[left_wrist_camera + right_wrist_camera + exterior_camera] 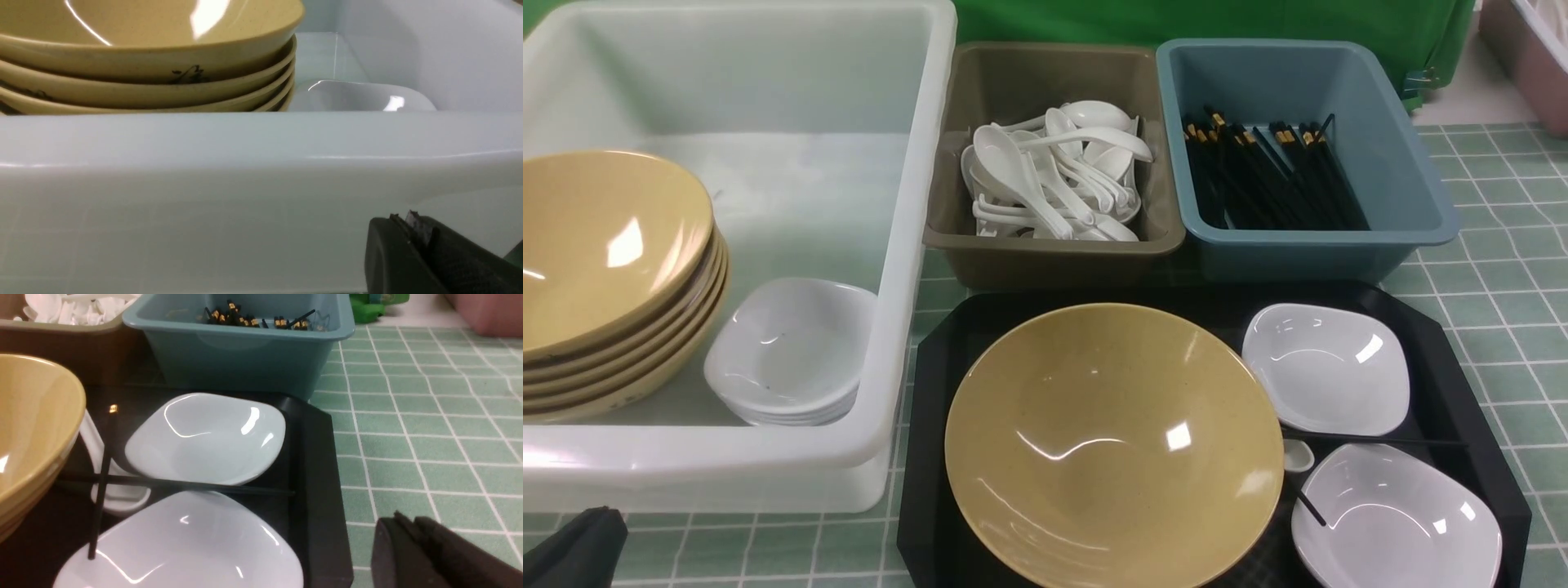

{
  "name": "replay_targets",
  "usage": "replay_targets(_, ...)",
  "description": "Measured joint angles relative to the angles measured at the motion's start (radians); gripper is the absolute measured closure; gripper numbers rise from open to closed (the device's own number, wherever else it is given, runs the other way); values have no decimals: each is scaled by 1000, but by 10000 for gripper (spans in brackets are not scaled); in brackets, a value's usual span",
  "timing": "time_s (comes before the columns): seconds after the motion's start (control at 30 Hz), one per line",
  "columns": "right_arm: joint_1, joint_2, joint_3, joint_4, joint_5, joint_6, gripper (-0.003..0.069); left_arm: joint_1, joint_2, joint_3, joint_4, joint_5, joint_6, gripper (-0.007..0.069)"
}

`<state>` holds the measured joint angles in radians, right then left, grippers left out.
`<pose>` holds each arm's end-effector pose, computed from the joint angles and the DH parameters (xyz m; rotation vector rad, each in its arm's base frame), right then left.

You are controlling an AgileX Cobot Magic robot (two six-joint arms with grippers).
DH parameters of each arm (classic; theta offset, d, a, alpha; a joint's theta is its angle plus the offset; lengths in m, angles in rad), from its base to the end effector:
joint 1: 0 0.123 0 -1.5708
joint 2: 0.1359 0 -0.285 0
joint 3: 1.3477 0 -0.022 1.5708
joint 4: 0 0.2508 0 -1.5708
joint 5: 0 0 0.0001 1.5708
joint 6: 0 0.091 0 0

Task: On blue table put chopsticks spoon bowls plates into blue grey white boxes.
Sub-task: 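Grasp the large bowl on the tray by its rim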

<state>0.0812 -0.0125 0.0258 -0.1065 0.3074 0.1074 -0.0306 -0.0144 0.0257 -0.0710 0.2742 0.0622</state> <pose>0.0542 0.0015 0.1775 -0.0450 1.8021 0.0331 0.0546 -0.0034 0.1805 0.0355 1.7683 -0.0436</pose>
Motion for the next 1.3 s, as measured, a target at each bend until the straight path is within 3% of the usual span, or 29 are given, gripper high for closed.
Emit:
replay_targets(0.17,0,0,4,-8,-160,-5,568,0,0,0,0,-184,0,620)
replay_targets(0.2,0,0,4,-10,-307,-5,566,0,0,0,0,-284,1,620)
replay_targets(0.3,0,0,4,-11,-496,-5,563,0,0,0,0,-442,2,620)
replay_targets(0.33,0,0,4,-13,-630,-5,561,0,0,0,0,-584,4,620)
replay_targets(0.43,0,0,4,-15,-827,37,558,0,0,0,0,-791,4,620)
replay_targets(0.57,0,0,4,-15,-974,119,552,0,0,0,0,-1021,-14,620)
replay_targets(0.7,0,0,4,-15,-997,159,552,0,-1,0,0,-1184,-91,620)
replay_targets(0.87,0,0,-46,-15,-911,163,552,0,-2,-65,-5,-1106,-180,620)
replay_targets(0.93,0,22,-162,-15,-773,141,570,0,6,-209,-8,-901,-216,620)
replay_targets(1.17,0,263,-433,-14,-397,45,620,0,289,-530,-11,-557,-96,620)
replay_targets(1.3,0,430,-466,-11,-178,20,620,-1,498,-593,-60,-413,-139,620)
